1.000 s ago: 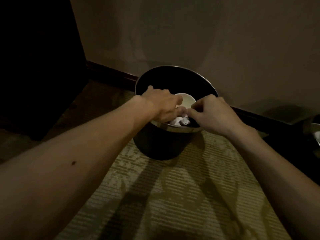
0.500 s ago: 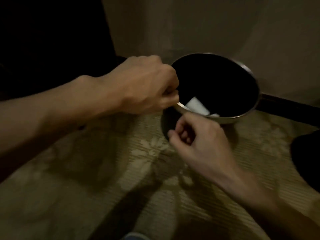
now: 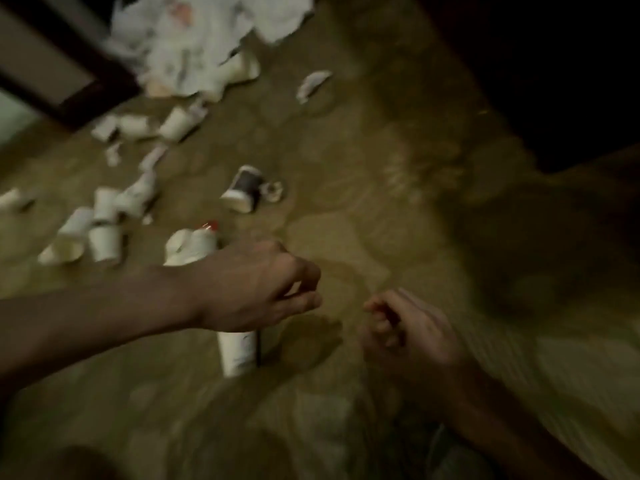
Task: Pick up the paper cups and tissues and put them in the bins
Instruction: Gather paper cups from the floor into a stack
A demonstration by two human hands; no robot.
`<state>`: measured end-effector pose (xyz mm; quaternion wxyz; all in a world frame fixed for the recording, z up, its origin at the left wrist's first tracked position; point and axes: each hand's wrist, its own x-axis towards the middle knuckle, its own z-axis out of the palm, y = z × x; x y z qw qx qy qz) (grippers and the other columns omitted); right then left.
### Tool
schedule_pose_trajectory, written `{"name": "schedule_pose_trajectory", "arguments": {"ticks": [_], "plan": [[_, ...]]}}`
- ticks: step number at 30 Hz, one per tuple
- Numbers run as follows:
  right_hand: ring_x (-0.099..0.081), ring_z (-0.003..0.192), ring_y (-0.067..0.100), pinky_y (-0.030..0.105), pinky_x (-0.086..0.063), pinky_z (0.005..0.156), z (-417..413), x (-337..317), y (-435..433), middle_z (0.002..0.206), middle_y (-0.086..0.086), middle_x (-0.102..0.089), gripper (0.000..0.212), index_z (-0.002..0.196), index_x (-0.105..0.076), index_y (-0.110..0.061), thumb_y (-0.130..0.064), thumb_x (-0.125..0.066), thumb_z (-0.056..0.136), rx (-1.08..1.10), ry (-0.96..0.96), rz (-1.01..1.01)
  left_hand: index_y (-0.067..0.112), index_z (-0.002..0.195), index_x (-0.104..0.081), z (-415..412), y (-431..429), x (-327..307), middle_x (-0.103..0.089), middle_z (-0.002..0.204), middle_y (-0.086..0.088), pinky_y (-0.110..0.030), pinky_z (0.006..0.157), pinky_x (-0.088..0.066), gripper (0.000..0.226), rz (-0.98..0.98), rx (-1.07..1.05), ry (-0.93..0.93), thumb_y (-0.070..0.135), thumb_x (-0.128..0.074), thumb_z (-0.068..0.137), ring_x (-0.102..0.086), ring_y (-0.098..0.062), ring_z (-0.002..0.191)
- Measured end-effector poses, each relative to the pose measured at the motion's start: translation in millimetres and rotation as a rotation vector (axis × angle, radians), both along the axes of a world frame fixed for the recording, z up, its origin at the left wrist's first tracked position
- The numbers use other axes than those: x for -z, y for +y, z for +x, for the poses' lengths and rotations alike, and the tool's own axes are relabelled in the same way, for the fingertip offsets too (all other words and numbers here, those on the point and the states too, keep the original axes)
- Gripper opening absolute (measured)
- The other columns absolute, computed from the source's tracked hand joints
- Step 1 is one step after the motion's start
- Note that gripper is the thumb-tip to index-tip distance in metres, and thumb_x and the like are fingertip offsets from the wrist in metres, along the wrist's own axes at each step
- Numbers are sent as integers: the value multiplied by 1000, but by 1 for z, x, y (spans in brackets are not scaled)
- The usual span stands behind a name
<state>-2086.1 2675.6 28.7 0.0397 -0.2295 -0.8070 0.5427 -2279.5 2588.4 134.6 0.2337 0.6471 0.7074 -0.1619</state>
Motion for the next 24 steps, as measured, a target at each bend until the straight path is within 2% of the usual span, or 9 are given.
{"name": "schedule_pose_trajectory", "arguments": {"ticks": [4,7,9,12,14,16,19,21,24], "plan": [[-48,81,0,15,-38,70,-50,17,-33,82,-18,-49,8,90,-54,-31,-33,-61,89,-230,-46,5,34,86,-52,-29,-96,28,-48,62,16,-27,65,-38,22,-118,-390,4,50,-43,99,-46,-1,60],[-52,81,8,25,-42,69,-87,33,-63,82,-14,-53,8,94,-57,-27,-30,-63,89,-345,-83,-18,33,85,-54,-31,-156,45,-51,64,16,-26,63,-43,26,-132,-609,-69,53,-40,95,-50,2,60],[-53,80,5,23,-42,65,-110,44,-83,86,-13,-56,13,102,-58,-28,-33,-61,90,-399,-140,-27,32,88,-54,-28,-186,58,-56,70,15,-25,64,-46,22,-122,-702,-98,50,-43,96,-54,1,63],[-57,81,6,27,-49,68,-139,58,-107,88,-10,-60,18,106,-58,-27,-35,-63,91,-401,-237,-98,30,103,-58,-19,-217,84,-63,82,13,-21,62,-47,18,-27,-893,-140,46,-50,97,-60,-2,71],[-59,81,8,27,-48,65,-152,67,-120,89,-8,-61,19,105,-57,-27,-38,-64,91,-392,-307,-162,30,119,-55,-16,-227,102,-62,95,12,-27,72,-51,30,14,-1040,-176,48,-54,95,-61,-4,82],[-60,81,8,27,-48,65,-159,78,-130,90,-7,-61,23,108,-55,-27,-39,-64,90,-371,-343,-207,31,135,-45,-15,-231,118,-55,109,10,-32,85,-51,51,34,-1175,-229,53,-58,92,-57,-8,95],[-58,81,4,23,-42,60,-163,89,-138,92,-13,-59,37,118,-53,-25,-44,-65,89,-324,-373,-248,29,147,-31,-17,-230,142,-51,125,5,-37,95,-49,78,128,-1338,-324,57,-67,84,-52,-13,108],[-58,88,6,24,-42,64,-165,93,-142,101,-11,-58,49,127,-50,-24,-48,-65,88,-329,-404,-259,24,152,-25,-22,-227,155,-50,135,0,-40,98,-50,89,175,-1465,-406,54,-71,82,-54,-16,115],[-58,90,6,27,-48,70,-172,100,-145,102,-10,-56,57,132,-48,-22,-51,-65,86,-297,-426,-312,24,151,-30,-30,-223,168,-51,138,2,-35,93,-55,85,229,-1594,-590,45,-75,82,-56,-14,116]]}}
